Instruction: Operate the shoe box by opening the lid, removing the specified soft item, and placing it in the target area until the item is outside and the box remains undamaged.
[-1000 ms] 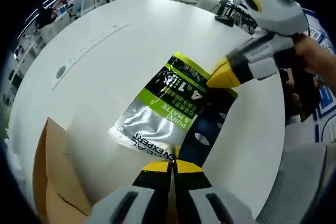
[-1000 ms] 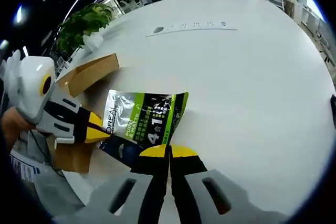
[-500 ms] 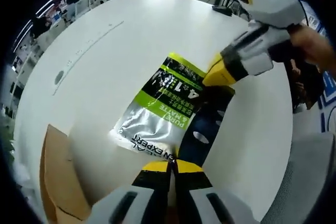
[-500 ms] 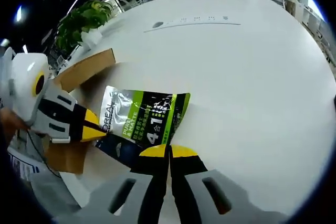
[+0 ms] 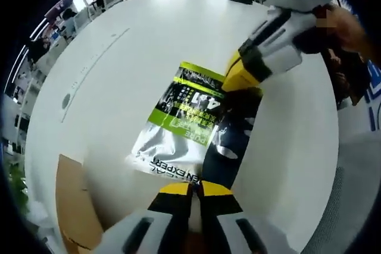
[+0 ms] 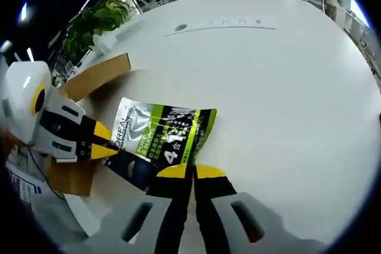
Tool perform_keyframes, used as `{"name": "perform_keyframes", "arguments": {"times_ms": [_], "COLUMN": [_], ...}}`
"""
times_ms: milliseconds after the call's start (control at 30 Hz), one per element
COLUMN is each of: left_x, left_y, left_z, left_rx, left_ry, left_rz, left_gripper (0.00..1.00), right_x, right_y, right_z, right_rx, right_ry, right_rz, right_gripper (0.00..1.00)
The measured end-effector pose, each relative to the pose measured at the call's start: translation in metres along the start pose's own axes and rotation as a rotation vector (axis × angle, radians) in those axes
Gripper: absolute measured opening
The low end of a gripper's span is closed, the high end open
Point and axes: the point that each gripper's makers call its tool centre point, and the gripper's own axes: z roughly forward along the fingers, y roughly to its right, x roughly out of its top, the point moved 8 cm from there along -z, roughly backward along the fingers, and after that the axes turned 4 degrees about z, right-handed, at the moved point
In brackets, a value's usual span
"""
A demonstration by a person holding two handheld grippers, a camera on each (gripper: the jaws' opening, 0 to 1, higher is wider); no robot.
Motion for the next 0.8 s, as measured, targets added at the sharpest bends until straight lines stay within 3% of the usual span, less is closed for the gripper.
{"name": "perform_keyframes", "arguments": {"times_ms": [367, 633, 800], "left_x": [-0.003, -0.001, 0.002], "left_y": [0.005, 0.010, 0.011], "left_z": [-0.008, -0.016, -0.026], "left_rx": [0.019, 0.032, 0.033], "left_ry": [-0.030, -0.021, 0.020], "left_rz": [0.067, 0.088, 0.059], "left_gripper": [0.15, 0.18, 0.20], "right_x": [-0.003, -0.006, -0.007], "right_y": [0.002, 0.003, 0.002], "right_z": [-0.005, -0.011, -0.016], "right_rx": [-0.016, -0.025, -0.019], "right_ry": [0.024, 0.043, 0.052], "right_rz": [-0.043, -0.054, -0.050], "right_gripper": [0.05, 0.11, 0.13]}}
